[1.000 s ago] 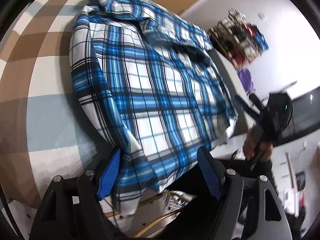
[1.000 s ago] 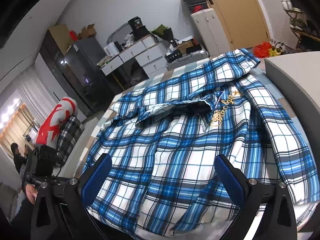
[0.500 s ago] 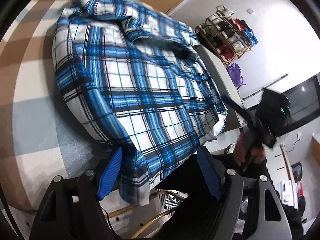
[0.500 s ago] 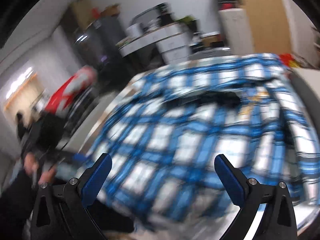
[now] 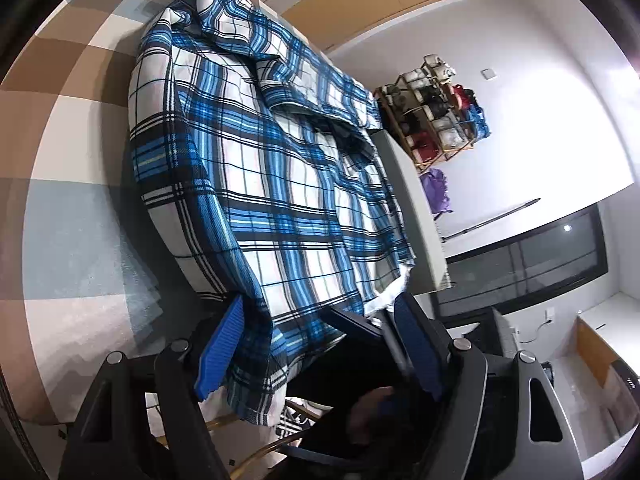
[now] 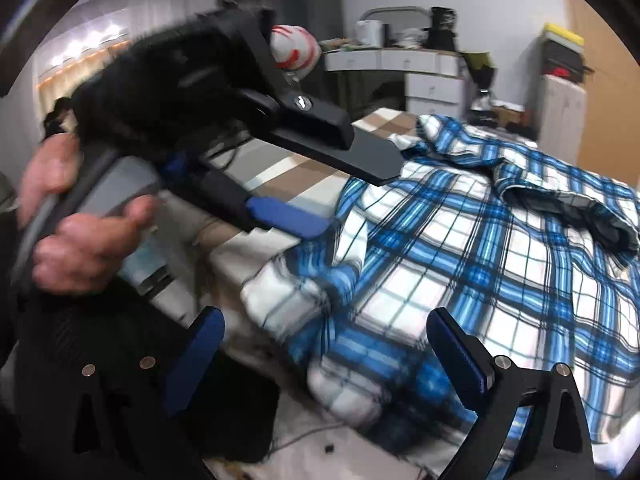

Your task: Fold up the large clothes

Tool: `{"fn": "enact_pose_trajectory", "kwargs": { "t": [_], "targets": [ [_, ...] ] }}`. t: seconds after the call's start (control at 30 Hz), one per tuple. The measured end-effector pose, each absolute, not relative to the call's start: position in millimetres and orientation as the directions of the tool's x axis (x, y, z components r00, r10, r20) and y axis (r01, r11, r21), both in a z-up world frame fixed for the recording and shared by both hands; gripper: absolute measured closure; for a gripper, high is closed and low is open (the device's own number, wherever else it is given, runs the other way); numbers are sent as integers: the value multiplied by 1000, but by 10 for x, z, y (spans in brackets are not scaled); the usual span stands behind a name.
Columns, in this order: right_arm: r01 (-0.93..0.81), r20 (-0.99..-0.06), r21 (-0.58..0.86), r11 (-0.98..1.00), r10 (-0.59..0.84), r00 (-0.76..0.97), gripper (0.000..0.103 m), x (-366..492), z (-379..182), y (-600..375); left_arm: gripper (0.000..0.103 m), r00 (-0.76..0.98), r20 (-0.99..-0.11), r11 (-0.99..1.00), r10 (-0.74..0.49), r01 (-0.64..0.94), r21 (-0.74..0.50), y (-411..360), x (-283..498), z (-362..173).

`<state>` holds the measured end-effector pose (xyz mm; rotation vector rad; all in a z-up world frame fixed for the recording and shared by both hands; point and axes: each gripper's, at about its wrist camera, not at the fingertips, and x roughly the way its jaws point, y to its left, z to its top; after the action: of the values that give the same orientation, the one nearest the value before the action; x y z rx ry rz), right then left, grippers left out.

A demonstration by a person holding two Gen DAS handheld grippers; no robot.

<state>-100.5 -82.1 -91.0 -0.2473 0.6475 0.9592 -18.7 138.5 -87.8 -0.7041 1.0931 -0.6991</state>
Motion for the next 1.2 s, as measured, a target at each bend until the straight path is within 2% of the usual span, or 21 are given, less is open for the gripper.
{"fn": "enact_pose_trajectory", "kwargs": {
  "t": [0.07, 0.13, 0.17, 0.23, 0.33, 0.53, 0.63, 0.7, 0.8, 0.97, 1.0, 1.07, 1.1, 1.13, 1.2],
  "targets": [
    [-814, -621, 101, 572, 676, 397, 7, -959, -955, -738, 32, 293, -527, 584, -798, 160, -796, 1380, -188, -869],
    [-795, -627, 113, 596, 664, 408, 31, -897, -994, -719, 32, 284, -524, 580, -803, 169, -797, 1361, -193, -862],
    [-793, -631, 127, 596, 666, 399, 38, -869, -1002, -721, 32, 282, -522, 578, -805, 171, -798, 1359, -190, -859],
    [-784, -632, 166, 598, 675, 381, 72, -814, -1013, -773, 32, 288, -514, 572, -808, 180, -800, 1367, -202, -837],
    [-775, -596, 253, 579, 724, 347, 91, -740, -955, -936, 31, 336, -517, 589, -788, 164, -791, 1445, -221, -809],
    [-780, -554, 309, 544, 770, 317, 97, -686, -783, -1035, 31, 402, -565, 631, -721, 44, -774, 1650, -247, -889],
    [-795, -543, 332, 508, 792, 279, 97, -717, -730, -1016, 31, 365, -557, 599, -746, 0, -801, 1654, -206, -993],
    [-808, -542, 332, 487, 799, 260, 97, -749, -700, -980, 24, 310, -561, 583, -767, -25, -812, 1579, -148, -1083],
    [-836, -530, 317, 448, 815, 235, 97, -876, -652, -944, 24, 268, -591, 599, -761, -60, -799, 1491, -97, -1161],
    [-856, -534, 295, 424, 816, 221, 96, -969, -658, -906, 24, 240, -580, 585, -778, -58, -809, 1367, -85, -1161],
    [-855, -550, 285, 434, 804, 225, 93, -980, -667, -910, 24, 237, -573, 578, -785, -52, -814, 1350, -89, -1152],
    [-851, -592, 291, 437, 781, 199, 79, -968, -680, -968, 25, 242, -580, 588, -777, -47, -807, 1352, -105, -1135],
    [-845, -610, 299, 443, 770, 187, 61, -967, -663, -1087, 29, 245, -582, 591, -775, -43, -805, 1348, -117, -1124],
    [-838, -611, 304, 454, 768, 194, 48, -960, -630, -1215, 32, 245, -581, 591, -776, -39, -806, 1352, -125, -1120],
    [-816, -589, 326, 478, 777, 220, 38, -913, -552, -1585, 49, 247, -585, 596, -773, -36, -802, 1366, -147, -1117]
  ]
}}
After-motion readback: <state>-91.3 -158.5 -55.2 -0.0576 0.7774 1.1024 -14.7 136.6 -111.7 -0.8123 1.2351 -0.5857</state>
